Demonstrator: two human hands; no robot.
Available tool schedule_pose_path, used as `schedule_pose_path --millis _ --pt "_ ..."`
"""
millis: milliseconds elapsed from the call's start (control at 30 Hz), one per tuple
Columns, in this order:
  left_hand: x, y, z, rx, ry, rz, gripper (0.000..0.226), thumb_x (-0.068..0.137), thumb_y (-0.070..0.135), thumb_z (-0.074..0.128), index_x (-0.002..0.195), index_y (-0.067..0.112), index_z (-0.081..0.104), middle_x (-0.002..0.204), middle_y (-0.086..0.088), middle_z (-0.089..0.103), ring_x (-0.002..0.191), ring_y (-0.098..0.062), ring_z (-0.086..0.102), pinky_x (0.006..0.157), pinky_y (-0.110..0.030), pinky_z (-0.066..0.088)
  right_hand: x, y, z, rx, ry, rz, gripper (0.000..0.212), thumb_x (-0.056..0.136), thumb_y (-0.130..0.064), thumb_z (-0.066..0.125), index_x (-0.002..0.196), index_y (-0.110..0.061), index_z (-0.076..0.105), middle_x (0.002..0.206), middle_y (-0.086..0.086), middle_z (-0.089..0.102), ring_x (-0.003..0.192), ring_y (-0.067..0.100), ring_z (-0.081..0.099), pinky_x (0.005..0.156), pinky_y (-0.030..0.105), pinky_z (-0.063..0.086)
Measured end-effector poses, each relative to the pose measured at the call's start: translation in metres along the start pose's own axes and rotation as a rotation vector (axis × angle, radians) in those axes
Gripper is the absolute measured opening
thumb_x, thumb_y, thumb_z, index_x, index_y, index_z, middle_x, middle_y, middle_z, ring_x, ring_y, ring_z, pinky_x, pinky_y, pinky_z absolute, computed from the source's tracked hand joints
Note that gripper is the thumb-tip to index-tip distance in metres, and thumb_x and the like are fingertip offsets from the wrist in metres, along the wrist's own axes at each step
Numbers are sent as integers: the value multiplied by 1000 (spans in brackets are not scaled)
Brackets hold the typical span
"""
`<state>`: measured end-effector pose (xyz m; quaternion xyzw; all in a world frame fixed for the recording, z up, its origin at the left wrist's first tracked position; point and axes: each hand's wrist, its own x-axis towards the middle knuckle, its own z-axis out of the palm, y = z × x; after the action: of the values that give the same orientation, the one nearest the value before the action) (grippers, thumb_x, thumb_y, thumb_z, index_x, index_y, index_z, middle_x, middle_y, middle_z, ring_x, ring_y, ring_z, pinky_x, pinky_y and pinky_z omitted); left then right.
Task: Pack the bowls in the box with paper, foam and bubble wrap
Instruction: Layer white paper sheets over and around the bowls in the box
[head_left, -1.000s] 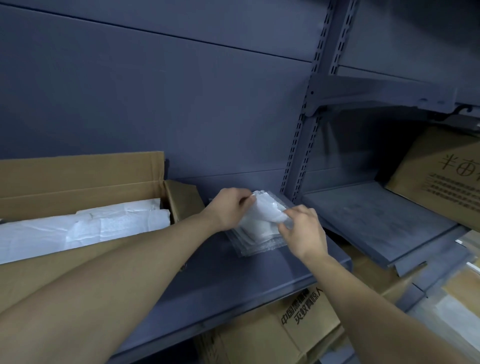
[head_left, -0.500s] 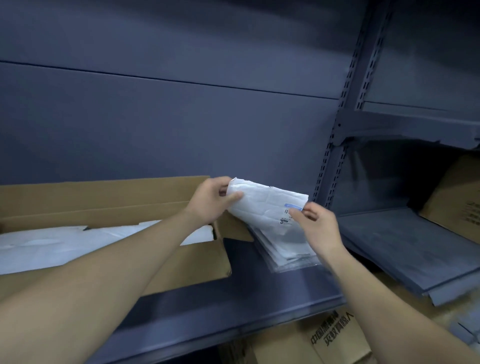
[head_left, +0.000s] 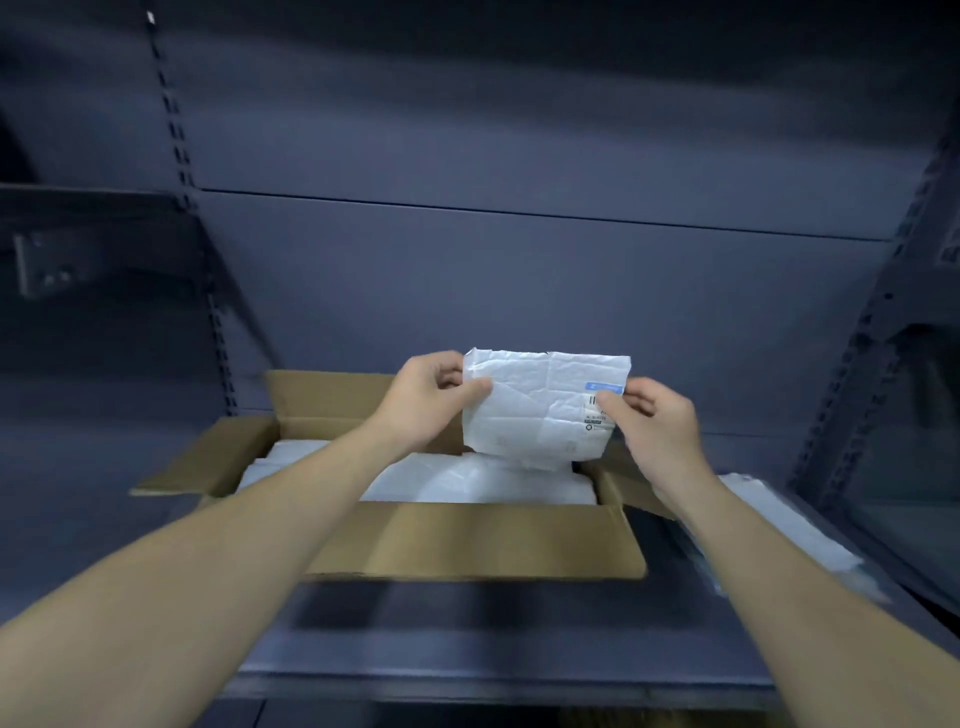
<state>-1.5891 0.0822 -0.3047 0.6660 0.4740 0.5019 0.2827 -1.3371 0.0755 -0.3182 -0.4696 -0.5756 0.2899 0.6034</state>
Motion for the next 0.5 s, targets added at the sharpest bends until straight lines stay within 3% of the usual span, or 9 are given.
schedule_pose_path --millis 67,200,267,433,500 --pt "-9 -4 -28 12 48 -27 24 86 26 73 88 3 69 96 -20 71 84 -30 68 91 -51 51 -1 -5 27 9 -48 -14 11 87 -11 70 84 -21 73 82 -5 75 76 4 68 69 14 51" --pt "-26 -10 -74 24 130 -65 12 88 20 73 92 9 73 90 -5 76 81 -14 69 90 -41 54 -5 -16 70 9 -118 -40 8 87 -12 71 86 -19 73 84 -2 74 74 5 66 68 13 49" --pt "-30 -12 -94 32 148 -77 8 88 21 73 91 13 74 88 -2 76 82 -15 70 89 -39 56 -7 -24 87 29 -150 -50 7 88 -9 70 87 -16 72 84 1 73 72 4 64 67 11 49" --pt "-39 -26 -134 52 244 -91 8 88 23 72 89 16 74 83 -10 71 63 -7 54 69 -29 46 -13 -43 132 0 -254 -72 9 89 -9 69 86 -18 71 80 -4 71 66 -2 63 60 9 45" --pt "-41 -35 -150 14 290 -119 9 88 22 72 95 16 74 89 -6 73 66 -10 58 67 -31 50 -17 -45 152 -3 -291 -77 10 89 -10 69 86 -19 71 80 -4 72 67 -1 63 62 10 46"
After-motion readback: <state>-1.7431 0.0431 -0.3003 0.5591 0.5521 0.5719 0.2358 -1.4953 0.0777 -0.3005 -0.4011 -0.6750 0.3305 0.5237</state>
